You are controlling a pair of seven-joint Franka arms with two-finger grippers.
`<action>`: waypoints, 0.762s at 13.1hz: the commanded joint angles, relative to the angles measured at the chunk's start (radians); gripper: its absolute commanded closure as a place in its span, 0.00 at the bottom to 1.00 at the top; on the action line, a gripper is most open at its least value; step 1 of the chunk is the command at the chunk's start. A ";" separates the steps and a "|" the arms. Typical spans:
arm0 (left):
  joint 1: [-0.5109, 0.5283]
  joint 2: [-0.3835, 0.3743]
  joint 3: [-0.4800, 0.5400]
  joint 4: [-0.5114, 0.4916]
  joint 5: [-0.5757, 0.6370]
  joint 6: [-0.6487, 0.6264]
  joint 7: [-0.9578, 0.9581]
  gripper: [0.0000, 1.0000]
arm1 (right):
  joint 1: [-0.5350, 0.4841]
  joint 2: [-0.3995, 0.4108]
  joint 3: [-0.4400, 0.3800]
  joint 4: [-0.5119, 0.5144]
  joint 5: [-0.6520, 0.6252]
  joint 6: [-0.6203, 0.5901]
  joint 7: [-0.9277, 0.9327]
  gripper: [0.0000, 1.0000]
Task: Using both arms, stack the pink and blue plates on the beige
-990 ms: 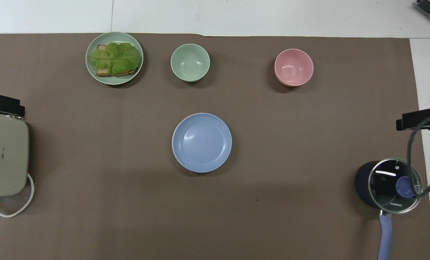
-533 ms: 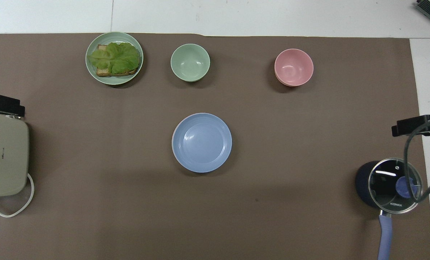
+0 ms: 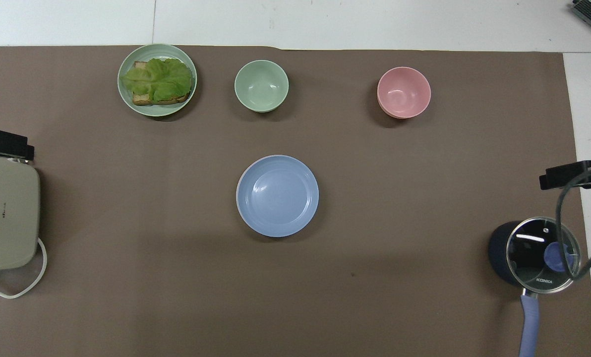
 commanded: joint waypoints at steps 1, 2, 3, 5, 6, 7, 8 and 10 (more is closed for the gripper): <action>0.002 -0.008 0.000 -0.006 0.014 -0.011 0.006 0.00 | -0.006 -0.030 0.007 -0.029 -0.004 -0.002 -0.015 0.00; 0.002 -0.008 0.000 -0.006 0.014 -0.011 0.006 0.00 | -0.006 -0.028 0.008 -0.028 0.000 -0.005 0.005 0.00; 0.002 -0.008 0.000 -0.006 0.014 -0.011 0.006 0.00 | -0.006 -0.030 0.008 -0.026 0.013 -0.011 0.048 0.00; 0.002 -0.008 0.000 -0.006 0.014 -0.011 0.006 0.00 | -0.005 -0.028 0.008 -0.025 0.019 -0.014 0.059 0.00; 0.002 -0.008 0.000 -0.006 0.014 -0.011 0.006 0.00 | -0.005 -0.028 0.008 -0.025 0.019 -0.012 0.059 0.00; 0.002 -0.008 0.000 -0.005 0.014 -0.009 0.006 0.00 | -0.005 -0.028 0.008 -0.025 0.019 -0.011 0.058 0.00; 0.002 -0.008 0.000 -0.006 0.014 -0.011 0.006 0.00 | -0.005 -0.028 0.008 -0.025 0.019 -0.009 0.058 0.00; 0.002 -0.008 0.000 -0.006 0.014 -0.011 0.006 0.00 | -0.005 -0.028 0.010 -0.025 0.020 -0.014 0.061 0.00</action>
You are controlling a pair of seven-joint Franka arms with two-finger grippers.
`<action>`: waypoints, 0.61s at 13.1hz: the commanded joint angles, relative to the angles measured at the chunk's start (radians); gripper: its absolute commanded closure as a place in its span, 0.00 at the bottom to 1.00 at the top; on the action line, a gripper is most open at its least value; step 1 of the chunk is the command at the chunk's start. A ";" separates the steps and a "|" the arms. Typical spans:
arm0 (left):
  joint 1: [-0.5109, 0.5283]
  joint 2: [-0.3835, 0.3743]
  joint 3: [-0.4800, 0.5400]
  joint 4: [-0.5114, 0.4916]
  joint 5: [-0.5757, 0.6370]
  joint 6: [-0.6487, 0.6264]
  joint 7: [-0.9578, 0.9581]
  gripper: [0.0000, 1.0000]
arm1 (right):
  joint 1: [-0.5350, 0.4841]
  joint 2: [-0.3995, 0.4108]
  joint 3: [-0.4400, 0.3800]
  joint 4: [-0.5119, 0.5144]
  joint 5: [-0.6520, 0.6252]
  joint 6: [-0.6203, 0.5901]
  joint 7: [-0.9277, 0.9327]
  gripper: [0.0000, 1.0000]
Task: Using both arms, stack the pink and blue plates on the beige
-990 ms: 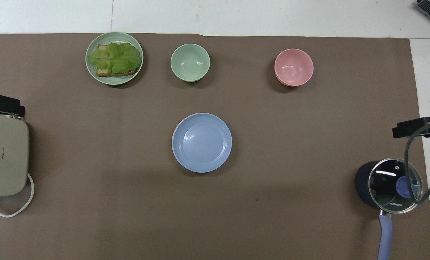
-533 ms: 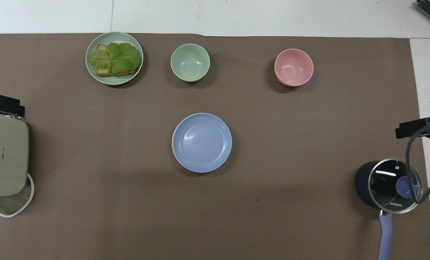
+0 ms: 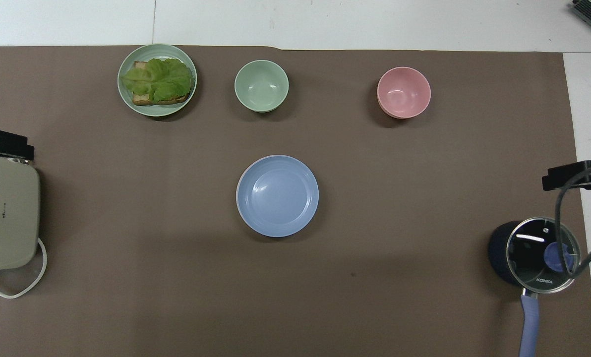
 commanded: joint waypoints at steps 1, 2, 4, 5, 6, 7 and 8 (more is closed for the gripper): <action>0.002 -0.008 0.000 -0.005 0.014 -0.011 0.006 0.00 | -0.005 -0.025 0.008 -0.023 0.014 -0.006 0.019 0.00; 0.002 -0.008 0.000 -0.006 0.014 -0.011 0.006 0.00 | -0.007 -0.025 0.008 -0.023 0.014 -0.007 0.019 0.00; 0.002 -0.008 0.000 -0.006 0.014 -0.011 0.006 0.00 | -0.007 -0.024 0.006 -0.021 0.015 -0.012 0.017 0.00; 0.002 -0.008 0.000 -0.006 0.014 -0.009 0.006 0.00 | -0.007 -0.024 0.008 -0.018 0.017 -0.027 0.017 0.00; 0.002 -0.008 0.000 -0.006 0.014 -0.011 0.006 0.00 | -0.005 -0.018 0.011 0.003 0.016 -0.059 0.017 0.00; 0.002 -0.008 0.000 -0.006 0.014 -0.011 0.006 0.00 | -0.001 -0.010 0.014 0.030 0.017 -0.094 0.016 0.00; 0.002 -0.008 0.000 -0.006 0.014 -0.011 0.006 0.00 | 0.002 -0.002 0.014 0.037 0.017 -0.102 0.017 0.00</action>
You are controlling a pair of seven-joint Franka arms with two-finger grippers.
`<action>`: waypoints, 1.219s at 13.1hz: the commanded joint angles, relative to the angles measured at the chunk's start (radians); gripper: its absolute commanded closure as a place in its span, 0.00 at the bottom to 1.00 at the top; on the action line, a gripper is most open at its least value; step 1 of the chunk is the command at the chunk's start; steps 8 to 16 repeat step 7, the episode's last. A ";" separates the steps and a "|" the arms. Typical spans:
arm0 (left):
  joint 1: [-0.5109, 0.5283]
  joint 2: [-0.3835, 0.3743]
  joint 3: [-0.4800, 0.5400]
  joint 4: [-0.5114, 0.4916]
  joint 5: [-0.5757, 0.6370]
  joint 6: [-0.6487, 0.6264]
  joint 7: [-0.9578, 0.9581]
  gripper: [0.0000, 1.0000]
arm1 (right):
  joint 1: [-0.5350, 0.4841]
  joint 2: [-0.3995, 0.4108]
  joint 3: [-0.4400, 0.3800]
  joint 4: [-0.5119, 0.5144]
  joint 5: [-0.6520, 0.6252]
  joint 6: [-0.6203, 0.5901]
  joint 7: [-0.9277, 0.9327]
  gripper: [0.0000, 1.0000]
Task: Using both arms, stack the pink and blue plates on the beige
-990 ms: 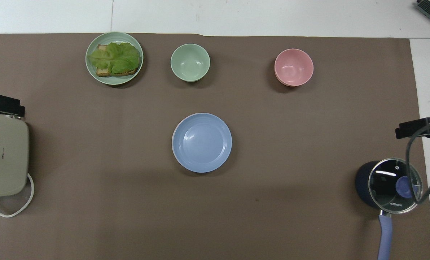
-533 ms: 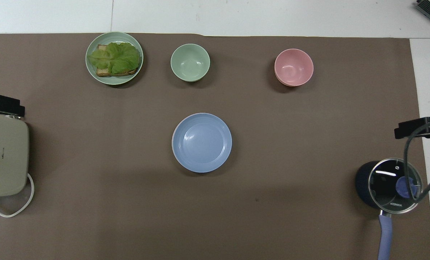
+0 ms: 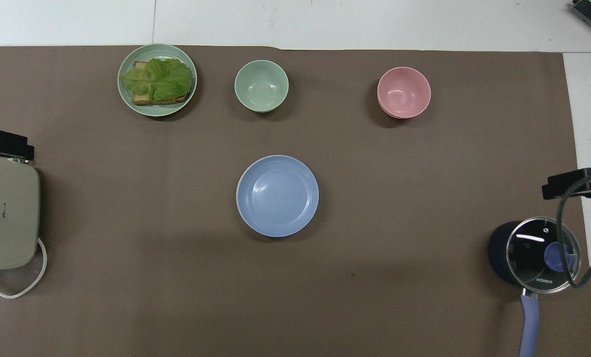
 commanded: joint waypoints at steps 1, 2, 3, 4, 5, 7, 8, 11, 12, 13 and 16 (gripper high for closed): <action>0.002 -0.008 0.000 -0.006 0.014 -0.011 0.006 0.00 | 0.003 0.001 0.010 0.024 0.017 -0.030 0.017 0.00; 0.002 -0.008 0.000 -0.006 0.014 -0.011 0.006 0.00 | 0.003 -0.001 0.010 0.021 0.016 -0.027 0.017 0.00; 0.002 -0.008 0.000 -0.006 0.014 -0.011 0.006 0.00 | 0.002 -0.007 0.010 0.013 0.017 -0.024 0.017 0.00; 0.002 -0.008 0.000 -0.006 0.014 -0.011 0.006 0.00 | 0.003 -0.008 0.010 0.011 0.017 -0.022 0.019 0.00; 0.002 -0.008 0.000 -0.006 0.014 -0.011 0.006 0.00 | 0.003 -0.008 0.010 0.011 0.017 -0.022 0.020 0.00; 0.002 -0.008 0.000 -0.006 0.014 -0.009 0.006 0.00 | 0.003 -0.010 0.010 0.011 0.031 -0.022 0.022 0.00; 0.002 -0.008 0.000 -0.006 0.014 -0.009 0.006 0.00 | 0.003 -0.010 0.010 0.011 0.031 -0.022 0.022 0.00; 0.002 -0.008 0.000 -0.006 0.014 -0.009 0.006 0.00 | 0.003 -0.010 0.010 0.011 0.031 -0.022 0.022 0.00; 0.002 -0.008 0.000 -0.006 0.014 -0.009 0.006 0.00 | 0.003 -0.010 0.010 0.011 0.031 -0.022 0.022 0.00; 0.002 -0.008 0.000 -0.006 0.014 -0.009 0.006 0.00 | 0.003 -0.010 0.010 0.011 0.031 -0.022 0.022 0.00; 0.002 -0.008 0.000 -0.006 0.014 -0.009 0.006 0.00 | 0.003 -0.010 0.010 0.011 0.031 -0.022 0.022 0.00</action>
